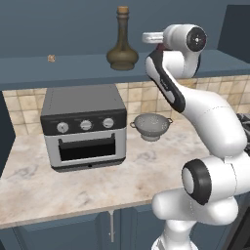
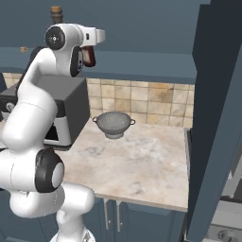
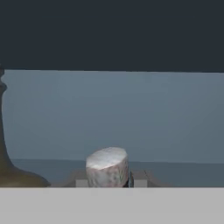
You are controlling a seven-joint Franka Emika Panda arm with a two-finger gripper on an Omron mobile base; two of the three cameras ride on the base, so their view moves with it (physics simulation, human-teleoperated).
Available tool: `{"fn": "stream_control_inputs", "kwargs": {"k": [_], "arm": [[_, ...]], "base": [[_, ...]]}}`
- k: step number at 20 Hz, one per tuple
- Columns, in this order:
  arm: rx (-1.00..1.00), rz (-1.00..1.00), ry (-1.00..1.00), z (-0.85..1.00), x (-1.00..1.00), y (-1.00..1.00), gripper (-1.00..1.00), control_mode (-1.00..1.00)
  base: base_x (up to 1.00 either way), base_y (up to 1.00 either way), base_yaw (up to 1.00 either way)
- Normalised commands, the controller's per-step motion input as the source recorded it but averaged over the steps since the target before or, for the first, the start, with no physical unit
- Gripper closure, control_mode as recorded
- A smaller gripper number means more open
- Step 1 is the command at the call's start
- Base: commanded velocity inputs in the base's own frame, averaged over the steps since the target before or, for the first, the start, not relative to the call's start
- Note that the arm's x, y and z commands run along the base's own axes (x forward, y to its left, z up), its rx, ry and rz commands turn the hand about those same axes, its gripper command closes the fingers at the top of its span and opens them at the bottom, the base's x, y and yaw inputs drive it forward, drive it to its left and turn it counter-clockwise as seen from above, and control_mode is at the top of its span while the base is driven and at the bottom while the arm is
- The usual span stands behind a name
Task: Pick the ketchup and oil and vinegar bottle from the counter and place them in the cabinet.
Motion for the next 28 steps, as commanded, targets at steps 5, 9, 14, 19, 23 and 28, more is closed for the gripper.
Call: {"fn": "stream_control_inputs", "kwargs": {"k": [5, 9, 14, 19, 23, 28], "arm": [[0.0, 0.0, 0.04, 0.0, 0.21, 0.0, 1.0, -1.0], [0.0, 0.0, 0.04, 0.0, 0.19, 0.0, 1.0, -1.0], [0.01, 0.0, 0.04, -0.01, 0.1, 0.0, 1.0, -1.0], [0.08, 0.0, 0.03, -0.08, 0.06, -0.09, 1.0, -1.0], [0.04, 0.0, 0.02, 0.0, 0.01, -0.02, 1.0, -1.0], [0.0, 0.0, 0.0, 0.0, 0.03, 0.01, 1.0, -1.0]], "base": [[0.0, 0.0, 0.0], [0.0, 0.0, 0.0], [0.0, 0.0, 0.0], [0.0, 0.0, 0.0], [0.0, 0.0, 0.0], [0.0, 0.0, 0.0]]}}
